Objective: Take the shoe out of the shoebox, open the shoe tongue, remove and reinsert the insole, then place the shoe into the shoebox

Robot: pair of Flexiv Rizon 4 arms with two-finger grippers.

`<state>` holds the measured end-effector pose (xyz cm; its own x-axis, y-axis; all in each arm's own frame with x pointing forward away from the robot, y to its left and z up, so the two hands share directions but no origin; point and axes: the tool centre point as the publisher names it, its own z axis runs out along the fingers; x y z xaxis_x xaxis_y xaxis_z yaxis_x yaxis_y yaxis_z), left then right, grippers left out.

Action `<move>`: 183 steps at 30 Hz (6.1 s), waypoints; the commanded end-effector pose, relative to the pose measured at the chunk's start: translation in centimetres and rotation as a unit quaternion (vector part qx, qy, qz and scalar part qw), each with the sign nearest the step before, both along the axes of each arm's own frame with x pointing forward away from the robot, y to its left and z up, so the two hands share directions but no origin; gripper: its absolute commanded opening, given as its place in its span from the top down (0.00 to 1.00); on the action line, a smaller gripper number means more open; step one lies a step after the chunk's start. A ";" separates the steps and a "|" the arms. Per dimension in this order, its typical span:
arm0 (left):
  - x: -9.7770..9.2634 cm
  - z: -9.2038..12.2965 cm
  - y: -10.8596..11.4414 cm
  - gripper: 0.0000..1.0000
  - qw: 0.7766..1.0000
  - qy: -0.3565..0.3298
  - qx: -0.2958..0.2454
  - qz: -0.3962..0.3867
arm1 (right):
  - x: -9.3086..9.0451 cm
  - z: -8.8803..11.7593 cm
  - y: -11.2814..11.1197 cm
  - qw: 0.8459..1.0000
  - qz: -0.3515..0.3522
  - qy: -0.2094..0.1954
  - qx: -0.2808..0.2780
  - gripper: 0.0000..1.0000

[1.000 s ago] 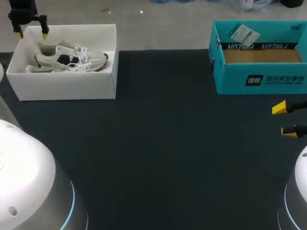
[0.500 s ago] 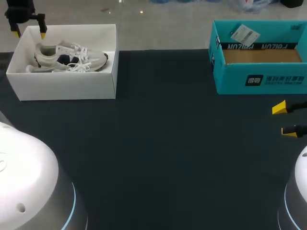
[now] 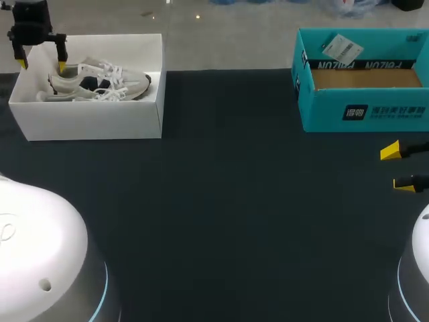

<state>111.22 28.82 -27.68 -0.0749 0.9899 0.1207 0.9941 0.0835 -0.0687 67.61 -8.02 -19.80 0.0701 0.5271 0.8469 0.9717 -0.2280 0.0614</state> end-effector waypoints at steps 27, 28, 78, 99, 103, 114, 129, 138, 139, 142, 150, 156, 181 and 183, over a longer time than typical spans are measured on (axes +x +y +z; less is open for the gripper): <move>-3.9 -3.1 1.7 0.00 0.999 -0.011 -0.030 -0.036 | -0.2 0.0 0.0 1.000 -0.001 0.000 -0.001 0.00; -3.9 -3.2 1.6 0.00 0.999 -0.009 -0.032 -0.036 | -0.2 0.0 0.0 1.000 -0.001 0.000 -0.001 0.00; -3.4 -11.5 3.4 0.42 0.999 0.001 -0.036 -0.020 | -0.2 0.0 0.0 1.000 -0.001 0.000 -0.001 0.00; -3.7 -10.3 3.1 1.00 0.999 0.011 -0.022 -0.046 | -0.2 0.0 0.0 1.000 -0.001 0.000 -0.001 0.00; -4.0 -7.8 2.9 1.00 0.997 0.018 -0.023 -0.066 | -0.2 0.0 0.0 1.000 -0.001 0.000 -0.001 0.00; -5.5 -1.5 1.2 1.00 0.993 0.018 -0.013 -0.113 | -0.2 0.0 0.0 1.000 -0.001 0.000 -0.001 0.00; -6.9 5.1 0.3 1.00 0.994 -0.017 -0.029 -0.104 | -0.2 0.0 0.0 1.000 -0.001 0.000 -0.001 0.00; -9.1 8.1 -0.9 1.00 0.993 -0.041 -0.002 -0.111 | -0.2 0.0 0.0 1.000 -0.001 0.000 -0.001 0.00; -9.3 8.2 -1.0 1.00 0.993 -0.043 0.000 -0.108 | -0.2 0.0 0.0 1.000 -0.001 0.000 -0.001 0.00; -10.3 8.5 -1.4 1.00 0.993 -0.050 0.000 -0.106 | -0.2 0.0 0.0 1.000 -0.001 0.000 -0.001 0.00; -14.2 9.0 -3.7 1.00 0.992 -0.072 -0.009 -0.101 | -0.2 0.0 0.0 1.000 -0.001 0.000 -0.001 0.00; -14.6 9.2 -3.9 1.00 0.992 -0.077 -0.014 -0.103 | -0.2 0.0 0.0 1.000 -0.001 0.000 -0.001 0.00; -22.1 7.7 -9.2 1.00 0.992 -0.071 -0.002 -0.106 | -0.2 0.0 0.0 1.000 -0.001 0.000 -0.001 0.00; -23.8 8.1 -10.3 1.00 0.990 -0.086 -0.014 -0.108 | -0.2 0.0 0.0 1.000 -0.001 0.000 -0.001 0.00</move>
<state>91.44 19.29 -20.36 0.1228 0.9887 0.0860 0.9922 -0.1242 0.0116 67.65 -8.01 -19.83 0.0699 0.5270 0.8470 0.9718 -0.2276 0.0614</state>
